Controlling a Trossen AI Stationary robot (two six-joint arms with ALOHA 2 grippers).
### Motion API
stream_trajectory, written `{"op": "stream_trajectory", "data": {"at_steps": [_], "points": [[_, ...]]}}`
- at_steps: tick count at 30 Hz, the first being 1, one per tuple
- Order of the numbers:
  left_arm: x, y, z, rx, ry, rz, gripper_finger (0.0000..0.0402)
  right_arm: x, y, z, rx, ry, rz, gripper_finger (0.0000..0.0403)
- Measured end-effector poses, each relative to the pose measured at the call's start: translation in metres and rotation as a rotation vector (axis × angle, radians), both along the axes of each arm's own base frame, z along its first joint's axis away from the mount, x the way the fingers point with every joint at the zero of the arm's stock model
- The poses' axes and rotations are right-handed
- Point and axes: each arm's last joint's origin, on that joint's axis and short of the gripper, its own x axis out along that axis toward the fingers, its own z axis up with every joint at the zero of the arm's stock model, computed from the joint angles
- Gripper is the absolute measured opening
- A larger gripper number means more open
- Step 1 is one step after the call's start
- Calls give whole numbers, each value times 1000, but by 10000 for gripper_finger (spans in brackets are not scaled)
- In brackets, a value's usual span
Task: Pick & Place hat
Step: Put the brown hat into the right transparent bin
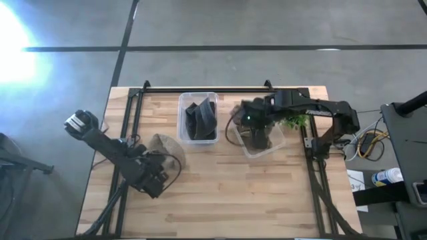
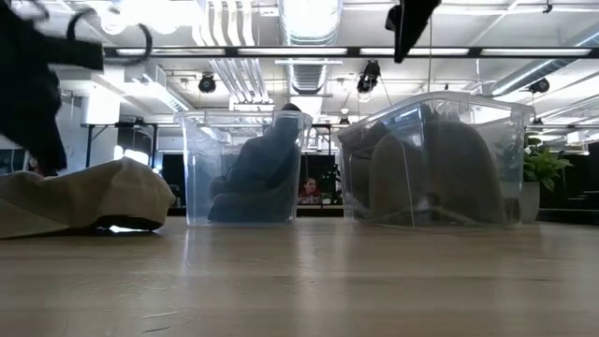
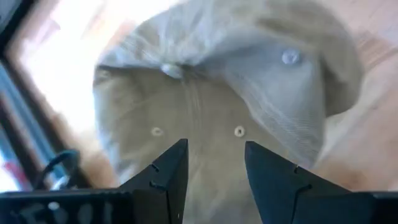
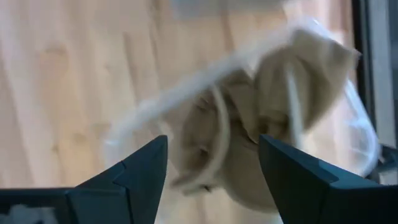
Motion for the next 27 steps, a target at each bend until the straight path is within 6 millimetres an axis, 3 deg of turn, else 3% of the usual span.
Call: {"op": "stream_trajectory", "data": {"at_steps": [2, 5, 9, 13, 17, 23, 27], "points": [[-1, 4, -20, -31, -13, 0, 151, 4, 12, 0, 5, -29, 20, 242], [0, 5, -50, -222, -84, 64, 151, 13, 30, -2, 15, -86, 55, 242], [14, -5, -64, -503, -342, 164, 151, 15, 46, -2, 35, -120, 56, 238], [31, -10, -56, -556, -647, 261, 151, 15, 53, -2, 53, -133, 31, 235], [53, -14, -27, -587, -965, 296, 151, 15, 56, -3, 66, -137, 10, 235], [66, -20, 18, -488, -1010, 57, 151, 14, 72, -7, 83, -135, 63, 233], [63, -22, 31, -330, -733, -121, 151, 16, 87, -14, 120, -157, 63, 233]]}}
